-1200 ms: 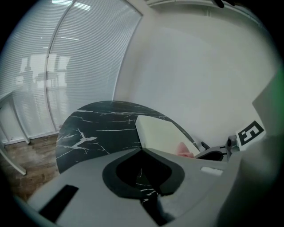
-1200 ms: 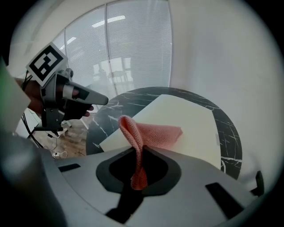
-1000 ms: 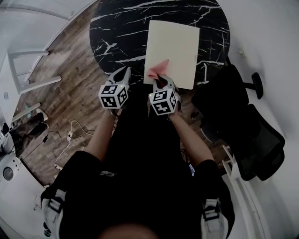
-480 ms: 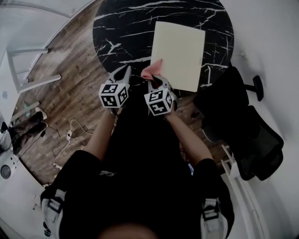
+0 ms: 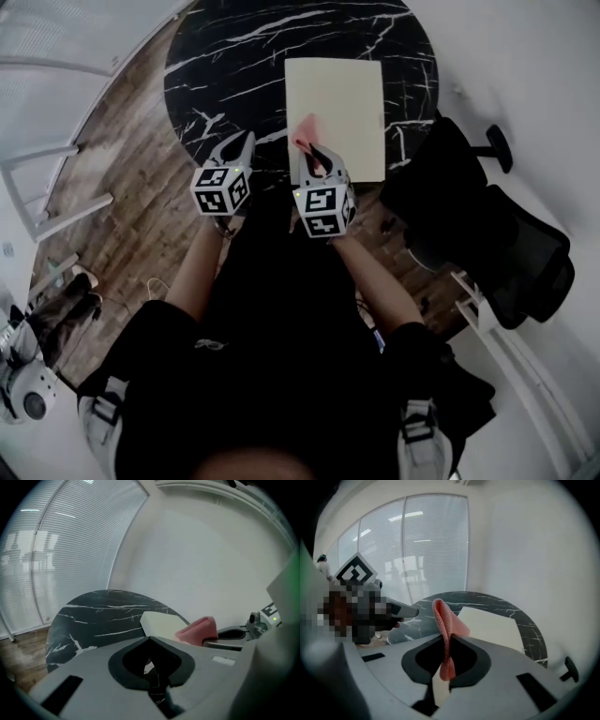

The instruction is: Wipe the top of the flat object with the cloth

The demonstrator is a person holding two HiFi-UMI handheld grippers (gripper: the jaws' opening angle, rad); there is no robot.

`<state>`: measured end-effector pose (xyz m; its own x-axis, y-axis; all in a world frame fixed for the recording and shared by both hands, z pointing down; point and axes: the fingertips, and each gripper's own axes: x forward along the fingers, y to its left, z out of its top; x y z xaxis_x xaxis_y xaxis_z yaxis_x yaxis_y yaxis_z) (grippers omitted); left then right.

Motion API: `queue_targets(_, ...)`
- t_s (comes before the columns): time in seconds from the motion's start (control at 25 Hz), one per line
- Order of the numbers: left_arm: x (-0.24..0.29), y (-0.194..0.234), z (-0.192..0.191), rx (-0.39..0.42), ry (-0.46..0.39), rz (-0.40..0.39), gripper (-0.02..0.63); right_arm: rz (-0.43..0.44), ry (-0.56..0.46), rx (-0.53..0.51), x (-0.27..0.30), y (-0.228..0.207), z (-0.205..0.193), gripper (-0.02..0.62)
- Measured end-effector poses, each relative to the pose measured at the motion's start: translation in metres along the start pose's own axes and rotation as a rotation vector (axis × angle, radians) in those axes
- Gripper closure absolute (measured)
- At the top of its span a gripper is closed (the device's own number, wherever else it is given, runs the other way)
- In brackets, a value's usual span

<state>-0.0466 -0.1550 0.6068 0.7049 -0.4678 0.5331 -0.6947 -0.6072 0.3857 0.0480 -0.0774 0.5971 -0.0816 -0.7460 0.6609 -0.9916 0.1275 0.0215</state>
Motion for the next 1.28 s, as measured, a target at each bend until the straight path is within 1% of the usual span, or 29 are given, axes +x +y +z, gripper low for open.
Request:
queue_targets(0.16,0.019,-0.017,0.020,0.057,0.003,-0.092,0.607,-0.130,-0.054,0.041,-0.021,-0.028,0.020,0.580)
queue_targets(0.32,0.034,-0.039,0.030,0.096,0.013,-0.156,0.607,-0.228,-0.083,0.076,-0.046,-0.069,0.019,0.580)
queue_targets(0.44,0.043,-0.056,0.033,0.124,0.020,-0.187,0.607,-0.298,-0.071,0.095,-0.059,-0.112,0.011,0.580)
queue_targets(0.56,0.050,-0.069,0.037,0.132,0.021,-0.197,0.607,-0.334,-0.021,0.105,-0.063,-0.148,-0.005,0.580)
queue_targets(0.68,0.055,-0.077,0.044,0.138,0.017,-0.190,0.607,-0.331,0.020,0.101,-0.059,-0.169,-0.018,0.580)
queue_targets(0.8,0.057,-0.078,0.046,0.129,0.015,-0.168,0.607,-0.297,0.071,0.099,-0.047,-0.181,-0.030,0.580)
queue_targets(1.04,0.066,-0.073,0.051,0.105,0.013,-0.104,0.607,-0.263,0.161,-0.001,-0.012,-0.199,-0.050,0.580)
queue_targets(1.16,0.067,-0.066,0.047,0.084,0.021,-0.071,0.607,-0.222,0.216,-0.001,0.003,-0.197,-0.063,0.580)
queue_targets(1.28,0.068,-0.059,0.043,0.069,0.031,-0.051,0.607,-0.185,0.259,0.036,0.014,-0.194,-0.075,0.580)
